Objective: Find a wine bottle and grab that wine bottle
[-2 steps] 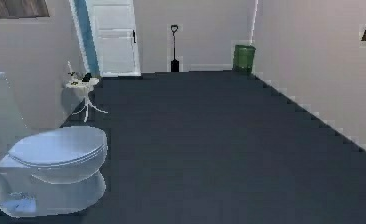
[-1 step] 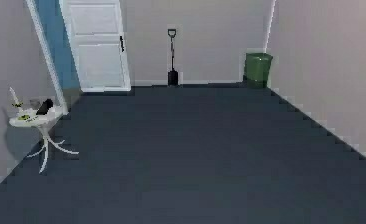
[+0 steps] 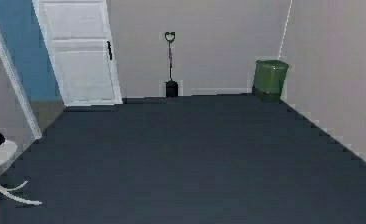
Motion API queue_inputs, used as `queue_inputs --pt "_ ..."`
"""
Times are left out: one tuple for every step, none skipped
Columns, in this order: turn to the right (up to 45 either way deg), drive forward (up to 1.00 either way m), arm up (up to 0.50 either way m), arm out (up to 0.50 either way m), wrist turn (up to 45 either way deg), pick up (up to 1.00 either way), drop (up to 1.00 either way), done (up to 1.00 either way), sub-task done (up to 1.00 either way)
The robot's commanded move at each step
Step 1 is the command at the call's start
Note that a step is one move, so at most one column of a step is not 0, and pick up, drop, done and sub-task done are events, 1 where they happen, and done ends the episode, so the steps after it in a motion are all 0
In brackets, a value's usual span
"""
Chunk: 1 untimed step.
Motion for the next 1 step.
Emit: queue_inputs --pt "-21.0 0.0 0.0 0.0 0.0 0.0 0.0 0.0 0.0"
